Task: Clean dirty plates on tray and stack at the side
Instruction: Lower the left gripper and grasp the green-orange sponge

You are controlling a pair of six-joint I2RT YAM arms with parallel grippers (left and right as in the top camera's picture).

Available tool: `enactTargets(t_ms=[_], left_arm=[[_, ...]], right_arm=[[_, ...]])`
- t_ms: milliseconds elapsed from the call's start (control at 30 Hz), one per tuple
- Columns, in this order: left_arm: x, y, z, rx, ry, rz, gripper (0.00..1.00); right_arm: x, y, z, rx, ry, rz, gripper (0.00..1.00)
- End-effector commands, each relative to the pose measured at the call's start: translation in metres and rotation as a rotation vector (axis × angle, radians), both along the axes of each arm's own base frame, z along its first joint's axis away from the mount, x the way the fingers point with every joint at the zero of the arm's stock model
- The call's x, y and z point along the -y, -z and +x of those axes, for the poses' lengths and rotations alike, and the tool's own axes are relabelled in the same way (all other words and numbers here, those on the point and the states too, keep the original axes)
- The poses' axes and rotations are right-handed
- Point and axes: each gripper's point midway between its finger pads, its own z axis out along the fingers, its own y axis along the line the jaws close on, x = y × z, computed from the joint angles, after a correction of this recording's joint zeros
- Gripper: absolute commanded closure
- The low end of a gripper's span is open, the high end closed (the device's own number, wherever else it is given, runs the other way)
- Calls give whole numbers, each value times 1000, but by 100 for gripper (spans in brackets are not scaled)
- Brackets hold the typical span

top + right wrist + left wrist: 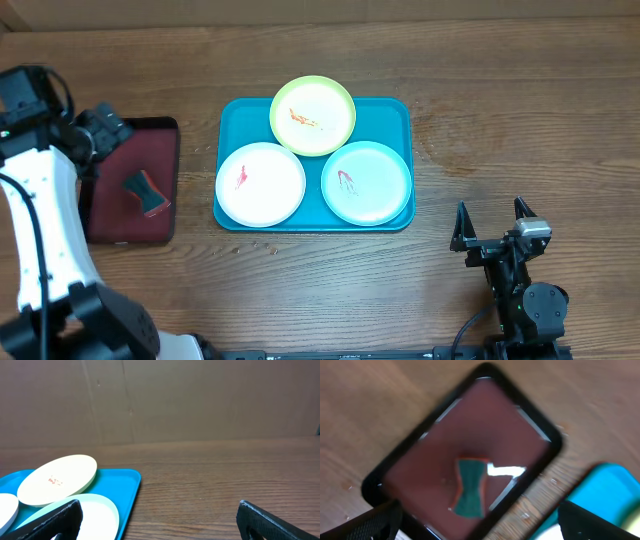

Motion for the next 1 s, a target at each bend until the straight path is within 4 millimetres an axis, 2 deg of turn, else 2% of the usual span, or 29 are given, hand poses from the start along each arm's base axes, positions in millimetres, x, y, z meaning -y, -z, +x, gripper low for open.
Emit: enactTargets(t_ms=[0,200,433,533,700,800,933,967], left_arm=[[-16,21,2,-49,-90,-14,0],[-9,74,8,-154,-70,-118,0],[2,127,10,-252,-49,-226,1],[6,141,12,-270,4,-247,11],[6,160,13,-300,23,-250,7],[2,171,11,-330,20,-231,16],[-2,189,9,-365,17,-220,16],[-2,194,8,-373,21,-224,21]], right_arm=[[-1,3,0,-1,-5,-7,0],[-1,3,0,-1,-6,-7,0],[-1,3,0,-1,-6,-7,0],[-1,3,0,-1,-6,-7,0],[-1,3,0,-1,-5,-7,0],[-1,3,0,-1,-5,-7,0],[-1,3,0,-1,-5,-7,0],[-1,3,0,-1,-5,-7,0]])
